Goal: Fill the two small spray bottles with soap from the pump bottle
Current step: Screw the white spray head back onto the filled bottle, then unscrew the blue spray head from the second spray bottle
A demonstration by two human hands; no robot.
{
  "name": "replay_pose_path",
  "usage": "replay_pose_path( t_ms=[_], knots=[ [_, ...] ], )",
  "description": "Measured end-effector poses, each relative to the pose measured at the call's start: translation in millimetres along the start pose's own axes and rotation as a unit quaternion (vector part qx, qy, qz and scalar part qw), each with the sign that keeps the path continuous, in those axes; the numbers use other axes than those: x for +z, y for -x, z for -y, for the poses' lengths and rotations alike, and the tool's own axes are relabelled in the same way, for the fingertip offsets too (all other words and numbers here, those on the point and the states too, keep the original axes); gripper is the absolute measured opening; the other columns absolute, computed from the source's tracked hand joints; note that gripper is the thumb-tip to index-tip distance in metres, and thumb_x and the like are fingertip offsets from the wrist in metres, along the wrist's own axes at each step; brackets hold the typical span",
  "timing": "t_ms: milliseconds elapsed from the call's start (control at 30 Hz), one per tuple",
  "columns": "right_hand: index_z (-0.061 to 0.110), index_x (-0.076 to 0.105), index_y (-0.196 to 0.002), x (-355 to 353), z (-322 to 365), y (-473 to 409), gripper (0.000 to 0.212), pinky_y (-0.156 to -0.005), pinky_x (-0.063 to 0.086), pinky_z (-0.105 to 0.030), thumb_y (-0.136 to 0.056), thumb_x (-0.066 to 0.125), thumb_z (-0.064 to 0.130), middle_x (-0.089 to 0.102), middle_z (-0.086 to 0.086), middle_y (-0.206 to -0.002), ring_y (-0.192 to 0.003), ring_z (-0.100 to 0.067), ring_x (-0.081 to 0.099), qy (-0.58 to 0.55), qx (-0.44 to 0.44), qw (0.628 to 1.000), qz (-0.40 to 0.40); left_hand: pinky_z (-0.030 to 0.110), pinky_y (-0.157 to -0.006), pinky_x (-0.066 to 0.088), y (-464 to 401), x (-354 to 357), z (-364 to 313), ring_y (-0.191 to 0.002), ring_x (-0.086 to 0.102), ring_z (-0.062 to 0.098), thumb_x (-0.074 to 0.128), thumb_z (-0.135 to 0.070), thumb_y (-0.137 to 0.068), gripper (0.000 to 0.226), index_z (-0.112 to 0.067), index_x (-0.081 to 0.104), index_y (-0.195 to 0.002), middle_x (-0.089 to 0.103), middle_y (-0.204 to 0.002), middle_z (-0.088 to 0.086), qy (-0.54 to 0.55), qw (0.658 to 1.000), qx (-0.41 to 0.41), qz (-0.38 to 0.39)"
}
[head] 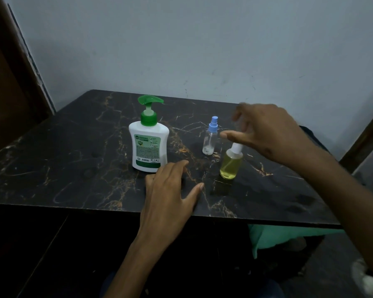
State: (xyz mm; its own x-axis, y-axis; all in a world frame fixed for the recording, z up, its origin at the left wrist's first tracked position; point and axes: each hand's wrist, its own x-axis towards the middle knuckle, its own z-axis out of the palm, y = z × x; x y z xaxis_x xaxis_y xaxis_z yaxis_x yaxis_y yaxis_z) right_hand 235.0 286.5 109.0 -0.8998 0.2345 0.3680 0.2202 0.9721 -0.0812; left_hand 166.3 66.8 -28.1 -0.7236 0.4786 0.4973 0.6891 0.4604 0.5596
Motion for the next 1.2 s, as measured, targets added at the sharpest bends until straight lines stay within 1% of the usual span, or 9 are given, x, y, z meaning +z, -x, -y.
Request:
replay_pose_path(
  t_ms=[100, 200, 433, 533, 600, 800, 967, 1067, 1200],
  knots=[
    [0.020, 0.057, -0.133, 3.5, 5.2, -25.2, 0.054, -0.079, 0.047, -0.036, -0.095, 0.071, 0.055, 0.069, -0.001, -0.119, -0.103, -0.023, 0.062, 0.011, -0.034, 0.999, -0.006, 0.028, -0.101, 0.029, 0.7, -0.2, -0.1, -0.110, 0.058, 0.002, 0.073, -0.052, -0.090, 0.057, -0.027, 0.057, -0.139, 0.062, -0.114, -0.018, 0.004, 1.000, 0.001, -0.001],
    [0.019, 0.057, -0.134, 18.7, 9.9, -54.1, 0.050, -0.084, 0.050, -0.040, -0.095, 0.075, 0.044, 0.070, -0.006, -0.122, -0.107, -0.027, 0.062, 0.030, -0.059, 0.997, 0.028, 0.025, -0.098, 0.025, -0.1, -1.9, -0.8, -0.110, 0.058, 0.002, 0.073, -0.053, -0.090, 0.057, -0.027, 0.058, -0.139, 0.062, -0.115, -0.018, 0.007, 1.000, 0.001, -0.001],
    [0.013, 0.074, -0.107, 38.5, 18.3, -80.3, 0.013, -0.072, 0.042, -0.033, -0.094, 0.077, 0.014, 0.072, -0.010, -0.105, -0.090, -0.026, 0.062, 0.069, -0.070, 0.994, 0.057, 0.027, -0.099, 0.028, 0.3, -3.6, -0.7, -0.110, 0.057, 0.002, 0.072, -0.053, -0.091, 0.056, -0.029, 0.057, -0.139, 0.061, -0.115, -0.018, 0.014, 1.000, 0.000, -0.001],
    [0.012, 0.076, -0.101, 40.9, 18.3, -80.2, 0.008, -0.068, 0.041, -0.029, -0.093, 0.076, 0.010, 0.073, -0.008, -0.101, -0.086, -0.023, 0.061, 0.072, -0.070, 0.993, 0.066, 0.028, -0.098, 0.029, 0.1, -2.1, -0.1, -0.109, 0.058, 0.004, 0.073, -0.052, -0.090, 0.054, -0.028, 0.059, -0.137, 0.062, -0.113, -0.017, 0.013, 1.000, 0.006, -0.005],
    [0.012, 0.076, -0.098, 39.4, 19.2, -76.8, 0.006, -0.058, 0.039, -0.026, -0.092, 0.076, 0.010, 0.073, -0.006, -0.095, -0.080, -0.019, 0.059, 0.060, -0.077, 0.993, 0.066, 0.029, -0.098, 0.030, 0.5, -1.9, -0.3, -0.109, 0.058, 0.004, 0.073, -0.051, -0.090, 0.054, -0.028, 0.059, -0.136, 0.062, -0.113, -0.017, 0.017, 1.000, 0.004, -0.007],
    [0.022, 0.073, -0.092, 20.1, 46.8, -34.9, 0.004, -0.056, 0.038, -0.019, -0.094, 0.076, 0.023, 0.069, 0.011, -0.080, -0.071, -0.007, 0.064, -0.014, -0.109, 0.991, 0.081, 0.027, -0.095, 0.028, 1.1, -0.9, -2.2, -0.112, 0.055, 0.006, 0.070, -0.050, -0.090, 0.049, -0.031, 0.056, -0.133, 0.061, -0.117, -0.017, 0.037, 0.999, 0.005, -0.035],
    [0.024, 0.071, -0.090, 9.8, 72.3, 0.5, 0.017, -0.054, 0.035, -0.012, -0.096, 0.074, 0.040, 0.062, 0.016, -0.075, -0.065, -0.001, 0.060, -0.046, -0.106, 0.988, 0.101, 0.034, -0.102, 0.041, 0.8, -2.1, -4.7, -0.117, 0.055, 0.007, 0.067, -0.052, -0.090, 0.048, -0.030, 0.059, -0.131, 0.061, -0.123, -0.015, 0.074, 0.996, -0.002, -0.058],
    [0.025, 0.068, -0.084, 10.3, 82.9, 8.4, 0.027, -0.053, 0.037, -0.018, -0.095, 0.073, 0.049, 0.064, 0.012, -0.073, -0.063, -0.003, 0.059, -0.046, -0.108, 0.989, 0.095, 0.043, -0.095, 0.048, 2.2, -2.0, -3.9, -0.107, 0.059, 0.009, 0.071, -0.049, -0.090, 0.037, -0.027, 0.064, -0.119, 0.063, -0.113, -0.015, 0.087, 0.994, 0.004, -0.070],
    [0.032, 0.050, -0.071, 16.4, 90.0, 10.3, 0.039, -0.058, 0.036, -0.027, -0.095, 0.072, 0.053, 0.058, 0.012, -0.073, -0.063, -0.003, 0.050, -0.045, -0.098, 0.989, 0.099, 0.040, -0.089, 0.048, 3.6, -4.7, -4.4, -0.096, 0.058, 0.006, 0.074, -0.038, -0.090, 0.025, -0.024, 0.067, -0.110, 0.063, -0.101, -0.016, 0.097, 0.993, -0.004, -0.063]
  ],
)
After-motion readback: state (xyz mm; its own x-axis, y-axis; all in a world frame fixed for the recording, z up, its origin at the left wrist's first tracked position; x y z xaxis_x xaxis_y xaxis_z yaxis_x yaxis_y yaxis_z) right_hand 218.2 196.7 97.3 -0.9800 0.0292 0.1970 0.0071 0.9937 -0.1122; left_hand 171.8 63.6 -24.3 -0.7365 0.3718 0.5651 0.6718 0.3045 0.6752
